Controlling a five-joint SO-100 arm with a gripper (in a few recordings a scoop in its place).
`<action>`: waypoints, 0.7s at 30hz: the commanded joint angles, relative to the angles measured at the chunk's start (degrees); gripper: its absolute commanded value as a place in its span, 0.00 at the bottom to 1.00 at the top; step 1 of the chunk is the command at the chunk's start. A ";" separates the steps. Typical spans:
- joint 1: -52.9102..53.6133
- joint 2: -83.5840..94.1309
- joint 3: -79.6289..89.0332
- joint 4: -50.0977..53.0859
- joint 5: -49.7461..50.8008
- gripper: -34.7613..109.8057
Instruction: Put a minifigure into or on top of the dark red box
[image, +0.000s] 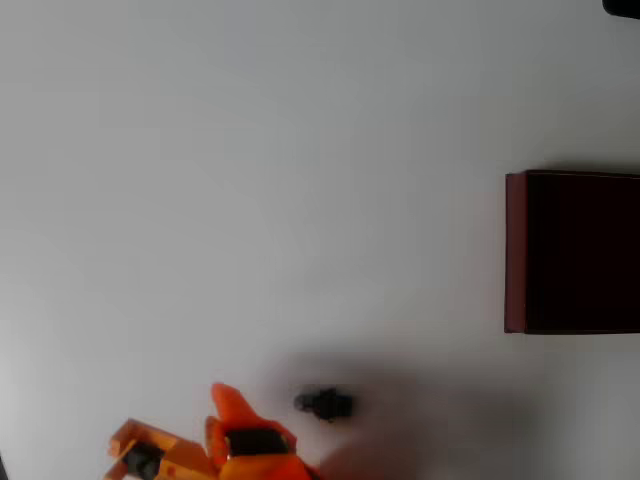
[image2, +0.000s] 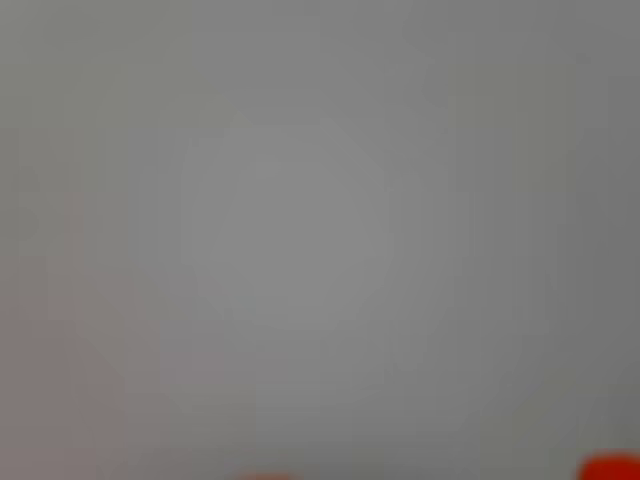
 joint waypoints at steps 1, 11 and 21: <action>0.09 -6.06 -4.31 -2.55 0.97 0.34; 11.34 -19.16 -13.01 4.31 12.30 0.36; 22.06 -26.54 -10.81 2.55 22.15 0.36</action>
